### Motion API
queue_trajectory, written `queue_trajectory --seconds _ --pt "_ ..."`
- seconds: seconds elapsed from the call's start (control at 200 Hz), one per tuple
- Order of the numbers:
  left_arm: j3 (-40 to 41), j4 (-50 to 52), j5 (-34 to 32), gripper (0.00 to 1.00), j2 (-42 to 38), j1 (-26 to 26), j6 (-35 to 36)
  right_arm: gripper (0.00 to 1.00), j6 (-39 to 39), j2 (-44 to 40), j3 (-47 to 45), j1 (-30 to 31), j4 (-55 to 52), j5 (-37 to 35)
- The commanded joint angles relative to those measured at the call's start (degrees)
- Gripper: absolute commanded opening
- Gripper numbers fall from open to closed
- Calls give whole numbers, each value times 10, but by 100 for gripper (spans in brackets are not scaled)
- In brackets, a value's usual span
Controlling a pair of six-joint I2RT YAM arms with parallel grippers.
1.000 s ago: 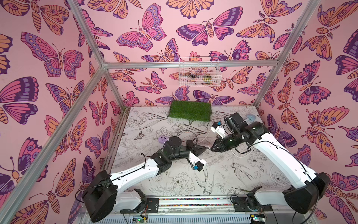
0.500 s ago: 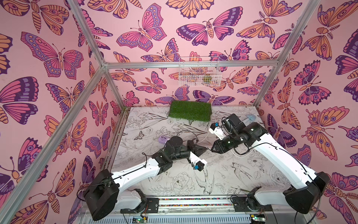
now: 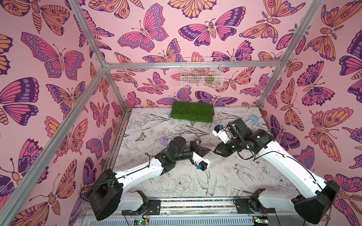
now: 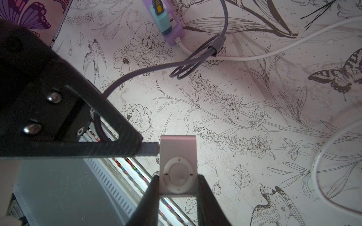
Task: Charge mp3
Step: Insert the charging cable into the MP3 player.
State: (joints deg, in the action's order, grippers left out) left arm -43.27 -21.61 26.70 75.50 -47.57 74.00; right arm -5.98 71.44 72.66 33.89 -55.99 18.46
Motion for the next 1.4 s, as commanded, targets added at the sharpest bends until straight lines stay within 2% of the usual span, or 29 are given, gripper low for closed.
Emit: queue_trajectory --seconds 0.0,0.25,0.716,0.826,0.936,0.996,1.076,1.252,1.392 --pt "-9 8 -8 0 24 4 -18 12 16 -26 -4 17 69 111" --pt "8 -19 -3 0 16 20 -44 11 -11 -73 -50 10 130 127" --pt "10 -32 40 0 21 40 -77 10 -43 -97 -102 -14 215 240" --pt "5 -25 42 0 31 41 -81 9 -37 -93 -99 -14 209 229" --pt "-2 -24 34 0 34 41 -85 9 -21 -82 -84 -14 164 188" --pt "-6 -23 27 0 33 42 -89 9 -18 -72 -77 -14 141 143" --pt "-10 -22 21 13 32 45 -95 10 -13 -58 -68 -15 120 108" --pt "-13 -18 9 60 25 50 -109 11 -15 -44 -63 -16 115 42" --pt "-5 -15 -1 68 14 54 -117 11 -23 -23 -60 -22 113 21"
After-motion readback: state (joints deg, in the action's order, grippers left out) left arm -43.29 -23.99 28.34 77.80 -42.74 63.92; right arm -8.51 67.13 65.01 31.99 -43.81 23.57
